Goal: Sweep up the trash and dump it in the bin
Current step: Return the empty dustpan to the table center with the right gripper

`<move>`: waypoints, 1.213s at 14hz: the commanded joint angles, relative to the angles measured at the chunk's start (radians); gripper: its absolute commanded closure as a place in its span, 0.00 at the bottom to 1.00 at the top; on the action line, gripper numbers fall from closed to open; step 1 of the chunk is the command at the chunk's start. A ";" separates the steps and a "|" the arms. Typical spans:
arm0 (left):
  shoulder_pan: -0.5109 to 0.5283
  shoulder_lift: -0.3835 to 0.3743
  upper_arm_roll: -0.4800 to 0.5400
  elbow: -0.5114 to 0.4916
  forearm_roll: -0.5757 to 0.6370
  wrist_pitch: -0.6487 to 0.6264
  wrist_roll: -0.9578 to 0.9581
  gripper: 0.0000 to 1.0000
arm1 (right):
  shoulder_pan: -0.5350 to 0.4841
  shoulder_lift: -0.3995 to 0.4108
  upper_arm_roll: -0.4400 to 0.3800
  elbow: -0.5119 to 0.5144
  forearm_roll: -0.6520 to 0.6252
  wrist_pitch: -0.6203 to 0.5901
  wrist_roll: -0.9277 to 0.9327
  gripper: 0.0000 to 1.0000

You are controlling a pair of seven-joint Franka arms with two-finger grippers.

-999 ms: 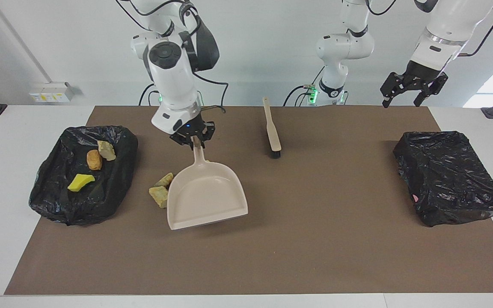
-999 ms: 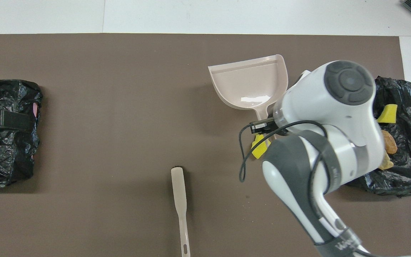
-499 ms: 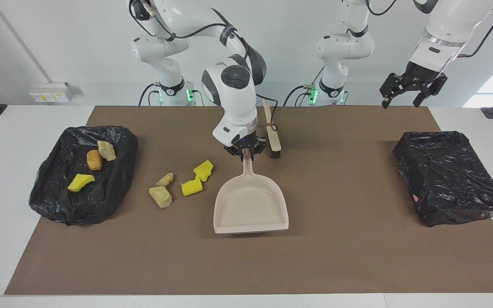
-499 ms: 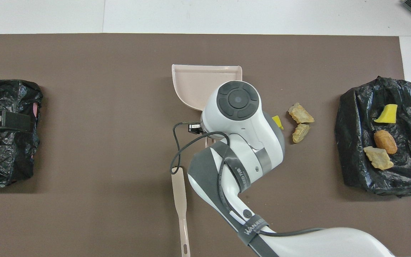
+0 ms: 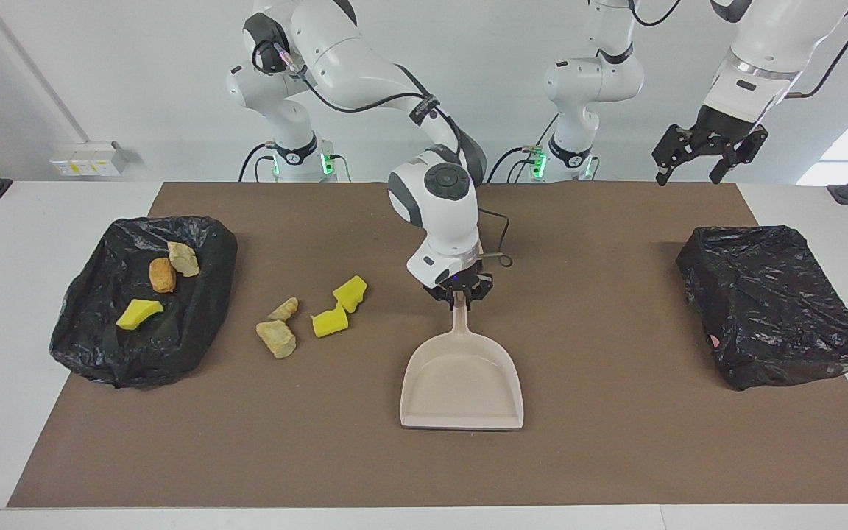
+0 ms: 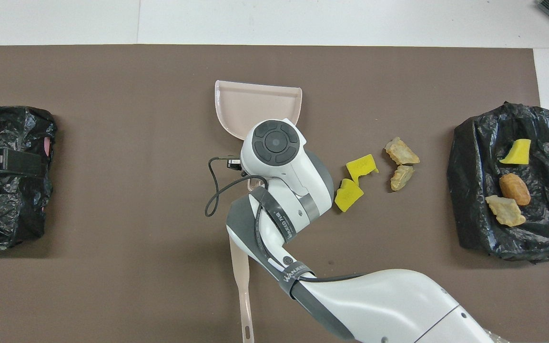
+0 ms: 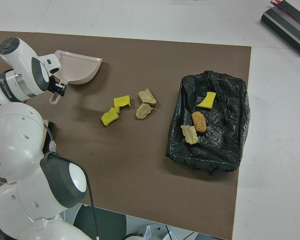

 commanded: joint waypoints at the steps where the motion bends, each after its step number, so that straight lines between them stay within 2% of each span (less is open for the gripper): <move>1: -0.002 -0.020 0.000 -0.024 -0.002 0.020 -0.002 0.00 | -0.010 -0.007 0.002 0.030 -0.025 -0.008 0.019 0.00; 4: 0.001 -0.020 0.000 -0.029 -0.002 0.062 -0.006 0.00 | -0.009 -0.053 0.006 0.016 -0.022 -0.016 0.012 0.00; 9: -0.004 -0.020 -0.002 -0.030 -0.002 0.076 -0.006 0.00 | 0.003 -0.183 0.008 -0.050 0.001 -0.212 -0.011 0.00; 13: -0.005 0.000 -0.003 -0.041 -0.002 0.172 -0.009 0.00 | 0.106 -0.364 0.009 -0.272 0.004 -0.200 0.044 0.00; 17: -0.007 0.040 -0.006 -0.047 -0.002 0.244 -0.009 0.00 | 0.192 -0.468 0.011 -0.415 0.004 -0.153 0.172 0.00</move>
